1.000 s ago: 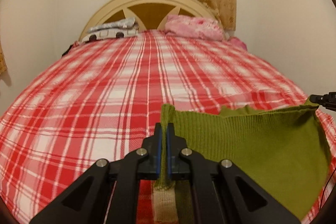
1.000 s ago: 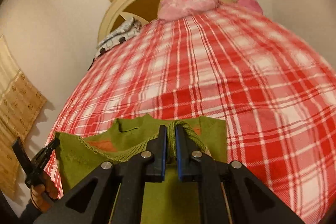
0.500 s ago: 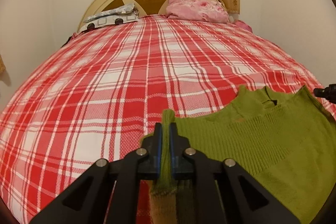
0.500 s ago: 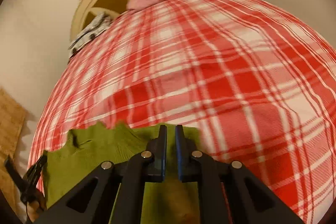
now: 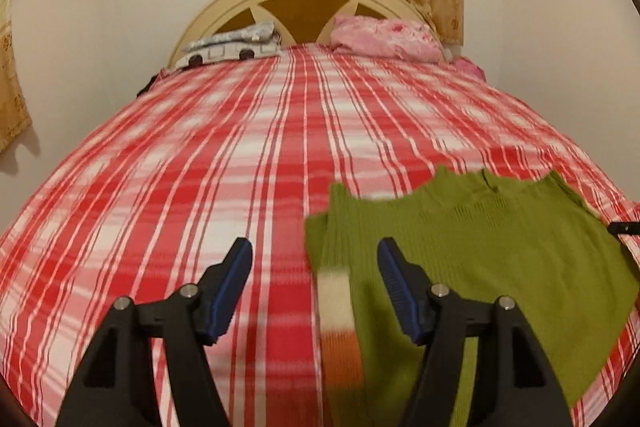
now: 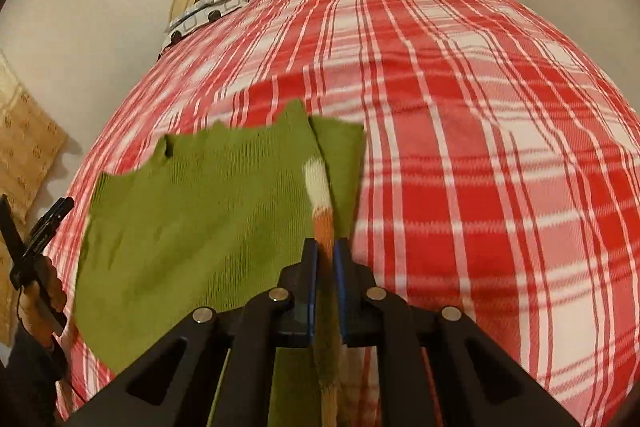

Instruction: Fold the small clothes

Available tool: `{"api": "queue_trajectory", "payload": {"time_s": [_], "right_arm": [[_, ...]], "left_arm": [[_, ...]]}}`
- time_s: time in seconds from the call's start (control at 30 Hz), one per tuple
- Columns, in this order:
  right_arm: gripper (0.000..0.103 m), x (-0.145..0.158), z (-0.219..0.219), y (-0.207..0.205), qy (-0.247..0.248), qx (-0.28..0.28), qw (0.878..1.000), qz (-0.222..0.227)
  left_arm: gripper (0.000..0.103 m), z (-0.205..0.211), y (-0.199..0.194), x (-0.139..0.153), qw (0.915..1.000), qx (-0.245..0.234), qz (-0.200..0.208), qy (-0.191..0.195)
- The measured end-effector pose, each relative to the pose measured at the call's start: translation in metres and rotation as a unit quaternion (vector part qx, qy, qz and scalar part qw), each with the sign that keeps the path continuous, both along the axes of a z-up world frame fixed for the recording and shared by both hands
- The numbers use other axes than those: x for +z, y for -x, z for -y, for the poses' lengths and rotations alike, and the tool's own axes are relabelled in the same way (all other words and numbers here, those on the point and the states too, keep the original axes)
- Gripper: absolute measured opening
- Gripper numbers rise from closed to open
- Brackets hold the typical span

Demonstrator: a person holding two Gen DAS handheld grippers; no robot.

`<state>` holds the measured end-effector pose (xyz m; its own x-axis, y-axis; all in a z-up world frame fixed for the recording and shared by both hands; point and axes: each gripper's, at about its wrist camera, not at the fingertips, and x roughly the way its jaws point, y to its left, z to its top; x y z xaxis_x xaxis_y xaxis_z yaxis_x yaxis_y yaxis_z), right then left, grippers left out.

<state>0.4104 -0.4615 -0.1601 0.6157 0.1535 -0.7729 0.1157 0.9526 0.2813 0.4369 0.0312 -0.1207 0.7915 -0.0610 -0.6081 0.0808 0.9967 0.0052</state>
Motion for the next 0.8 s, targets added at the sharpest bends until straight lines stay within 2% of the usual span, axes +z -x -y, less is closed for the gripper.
{"api": "queue_trajectory", "payload": {"time_s": [0.03,0.13,0.23,0.33,0.4,0.43,0.6,0.63,0.67,0.7,0.8], "right_arm": [[0.008,-0.001,0.0,0.003,-0.001,-0.004,1.0,0.001],[0.008,-0.005,0.005,0.013,-0.047,-0.009,0.999,-0.004],[0.008,-0.002,0.0,0.023,-0.041,0.0,0.999,0.002],[0.009,0.003,0.005,0.03,-0.079,-0.011,0.997,0.016],[0.023,0.005,0.005,0.031,-0.073,-0.014,0.997,0.016],[0.036,0.006,0.004,0.031,-0.062,-0.016,0.998,0.016],[0.038,0.001,0.001,0.021,-0.045,-0.009,0.999,0.01],[0.037,-0.001,-0.002,0.018,-0.045,-0.003,0.999,0.003],[0.014,-0.004,-0.003,0.017,-0.043,-0.001,0.999,-0.002],[0.005,-0.006,-0.006,0.017,-0.038,0.003,0.999,-0.006],[0.004,-0.003,-0.005,0.028,-0.025,-0.003,1.0,0.005]], "left_arm": [[0.068,0.0,0.005,-0.002,1.0,0.0,-0.005,0.002],[0.069,0.003,0.018,-0.007,0.9999,-0.001,-0.014,0.009],[0.07,0.013,0.025,-0.014,0.9998,-0.005,-0.014,-0.012],[0.07,0.016,0.026,-0.019,0.9997,-0.008,-0.022,-0.008],[0.07,0.016,0.026,-0.02,0.9997,-0.005,-0.024,-0.004],[0.07,0.015,0.025,-0.02,0.9997,-0.003,-0.024,-0.005],[0.07,0.01,0.023,-0.027,0.9994,0.009,-0.035,0.0],[0.07,0.009,0.023,-0.028,0.9993,0.01,-0.037,0.0],[0.07,0.009,0.023,-0.028,0.9993,0.01,-0.037,0.0],[0.07,0.009,0.023,-0.029,0.9992,0.011,-0.038,-0.001],[0.07,0.007,0.022,-0.029,0.9992,0.011,-0.038,0.003]]}}
